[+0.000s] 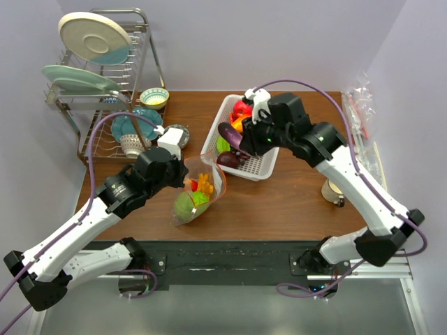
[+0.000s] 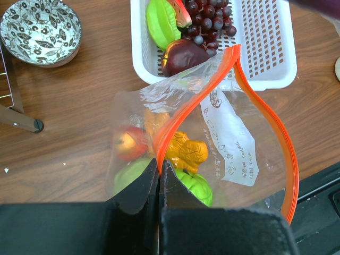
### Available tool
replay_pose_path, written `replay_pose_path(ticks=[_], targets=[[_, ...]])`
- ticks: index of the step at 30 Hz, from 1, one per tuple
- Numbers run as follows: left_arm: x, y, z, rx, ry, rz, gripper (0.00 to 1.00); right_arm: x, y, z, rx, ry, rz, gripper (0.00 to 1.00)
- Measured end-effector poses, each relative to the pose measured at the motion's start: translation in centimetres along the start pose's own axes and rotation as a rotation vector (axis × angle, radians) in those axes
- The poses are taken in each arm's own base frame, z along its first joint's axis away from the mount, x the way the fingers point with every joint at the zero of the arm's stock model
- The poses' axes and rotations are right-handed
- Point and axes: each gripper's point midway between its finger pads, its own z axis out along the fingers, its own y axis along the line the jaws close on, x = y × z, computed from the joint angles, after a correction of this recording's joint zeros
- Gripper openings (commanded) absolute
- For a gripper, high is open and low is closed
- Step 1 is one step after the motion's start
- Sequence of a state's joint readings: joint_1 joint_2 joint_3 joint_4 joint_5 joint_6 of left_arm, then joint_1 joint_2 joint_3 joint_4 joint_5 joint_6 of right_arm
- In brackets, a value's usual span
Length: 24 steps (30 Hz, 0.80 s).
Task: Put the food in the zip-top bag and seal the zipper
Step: Pick up the fake vegetable from the bin, then place the fake vegetable in the zipper food storage bag.
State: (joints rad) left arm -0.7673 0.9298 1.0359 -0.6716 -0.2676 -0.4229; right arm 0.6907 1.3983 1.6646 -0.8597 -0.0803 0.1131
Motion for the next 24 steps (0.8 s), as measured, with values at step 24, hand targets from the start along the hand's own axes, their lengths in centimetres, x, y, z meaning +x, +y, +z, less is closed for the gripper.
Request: replay_pose_path(ticks=[24], targets=[[0.0, -0.1, 0.0, 0.004, -0.002, -0.001, 0.0, 5.2, 9.3, -1.4, -0.573, 0.152, 0.12, 0.35]])
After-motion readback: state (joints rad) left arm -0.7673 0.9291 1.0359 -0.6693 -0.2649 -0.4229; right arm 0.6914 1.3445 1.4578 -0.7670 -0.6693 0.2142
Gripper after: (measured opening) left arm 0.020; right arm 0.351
